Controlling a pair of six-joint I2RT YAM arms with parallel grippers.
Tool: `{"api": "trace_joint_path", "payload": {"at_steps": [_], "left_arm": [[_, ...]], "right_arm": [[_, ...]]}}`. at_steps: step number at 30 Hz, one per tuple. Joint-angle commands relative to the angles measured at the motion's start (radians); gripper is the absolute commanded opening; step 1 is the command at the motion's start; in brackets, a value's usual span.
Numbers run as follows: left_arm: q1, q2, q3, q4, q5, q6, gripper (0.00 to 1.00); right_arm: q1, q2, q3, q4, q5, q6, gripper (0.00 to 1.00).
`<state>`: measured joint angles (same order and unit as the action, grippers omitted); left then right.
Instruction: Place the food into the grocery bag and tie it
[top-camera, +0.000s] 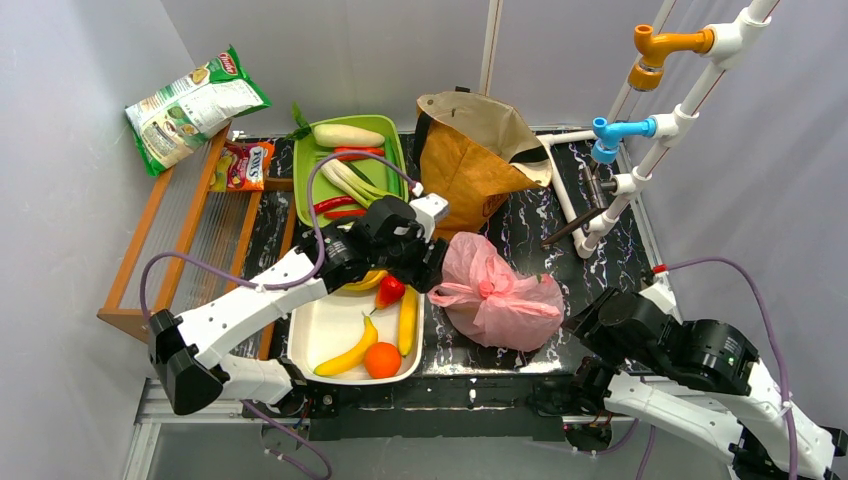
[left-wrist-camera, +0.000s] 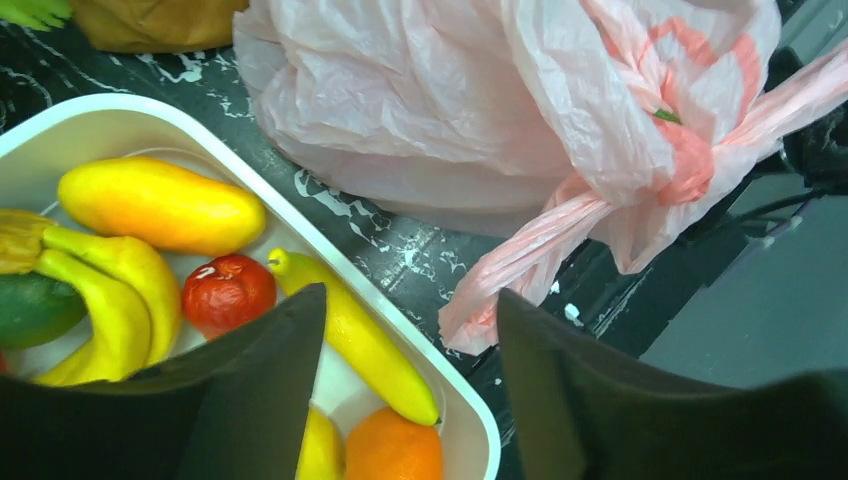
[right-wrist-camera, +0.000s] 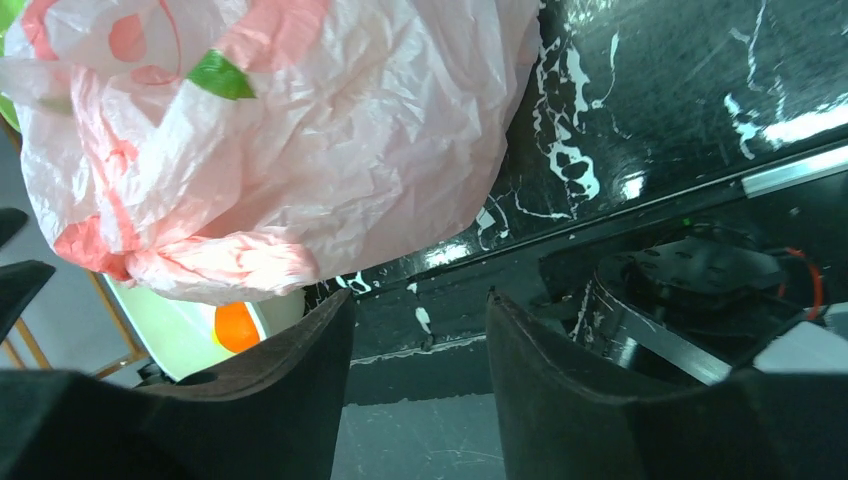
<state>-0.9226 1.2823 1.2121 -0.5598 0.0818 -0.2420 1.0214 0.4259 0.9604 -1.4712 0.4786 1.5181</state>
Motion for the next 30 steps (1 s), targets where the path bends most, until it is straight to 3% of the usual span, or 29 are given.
{"api": "trace_joint_path", "payload": {"at_steps": [1,3,6,15,21,26,30], "left_arm": [[0.008,-0.036,0.097,-0.090,-0.068,0.046,0.72],[0.008,-0.045,0.128,-0.115,-0.098,0.067,0.87],[0.008,-0.062,0.174,-0.166,-0.144,0.094,0.98],[0.011,-0.110,0.244,-0.272,-0.417,0.060,0.98],[0.016,-0.149,0.246,-0.249,-0.533,0.005,0.98],[0.026,-0.108,0.337,-0.257,-0.552,0.035,0.98],[0.052,-0.052,0.419,-0.201,-0.448,0.166,0.98]], "right_arm": [[-0.002,0.068,0.113,-0.075,0.072,-0.064,0.62],[-0.003,0.103,0.166,-0.082,0.081,-0.084,0.64],[-0.003,0.143,0.230,-0.083,0.088,-0.110,0.67],[-0.003,0.284,0.406,-0.026,0.104,-0.164,0.73],[-0.003,0.526,0.585,0.063,0.052,-0.308,0.72],[-0.007,0.769,0.808,0.112,0.064,-0.399,0.86],[-0.065,0.824,0.807,0.389,-0.015,-0.605,0.86]]}}
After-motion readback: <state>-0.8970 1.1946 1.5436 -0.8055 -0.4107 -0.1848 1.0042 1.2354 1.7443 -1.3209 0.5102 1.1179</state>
